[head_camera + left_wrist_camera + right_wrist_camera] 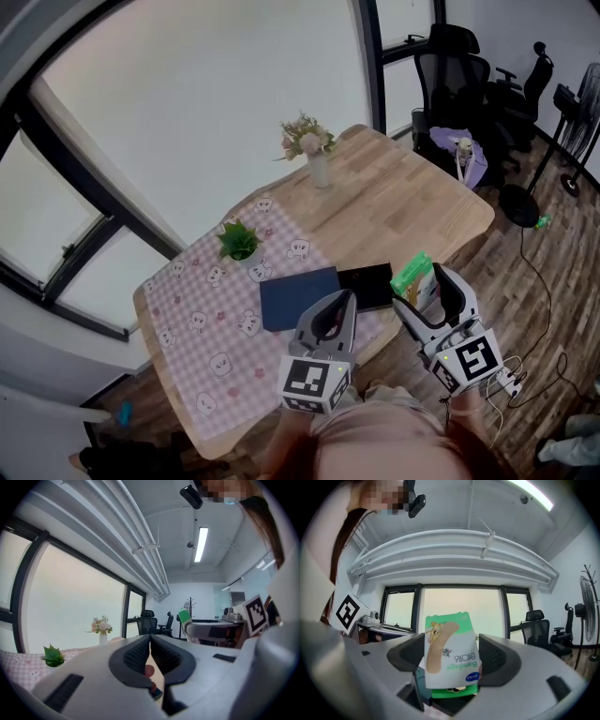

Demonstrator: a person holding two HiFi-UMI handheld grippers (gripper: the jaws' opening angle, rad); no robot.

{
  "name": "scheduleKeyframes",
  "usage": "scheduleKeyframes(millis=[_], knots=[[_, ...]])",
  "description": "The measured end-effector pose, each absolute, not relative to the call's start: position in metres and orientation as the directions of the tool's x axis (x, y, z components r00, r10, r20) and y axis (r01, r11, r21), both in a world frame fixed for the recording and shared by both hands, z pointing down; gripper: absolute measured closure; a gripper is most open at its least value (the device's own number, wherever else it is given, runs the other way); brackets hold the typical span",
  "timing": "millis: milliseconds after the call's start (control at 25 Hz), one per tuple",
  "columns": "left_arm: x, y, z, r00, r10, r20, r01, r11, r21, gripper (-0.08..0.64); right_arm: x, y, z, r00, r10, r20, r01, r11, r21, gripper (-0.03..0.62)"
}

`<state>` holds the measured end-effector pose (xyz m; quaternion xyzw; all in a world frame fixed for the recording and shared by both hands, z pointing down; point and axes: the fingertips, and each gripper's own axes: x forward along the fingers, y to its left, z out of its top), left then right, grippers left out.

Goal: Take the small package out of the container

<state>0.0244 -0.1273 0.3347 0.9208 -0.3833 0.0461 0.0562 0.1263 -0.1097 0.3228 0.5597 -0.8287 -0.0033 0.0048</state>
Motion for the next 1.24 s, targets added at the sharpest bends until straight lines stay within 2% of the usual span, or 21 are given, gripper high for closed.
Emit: scheduleKeyframes(millis=[1240], knots=[[0.015,-0.138,0.34,0.722,-0.676,0.148,-0.689,-0.721,0.071,0.546,0.12,-0.115,0.339,-0.336,-0.941,0.045,-0.941,0.337,0.023,0.241]])
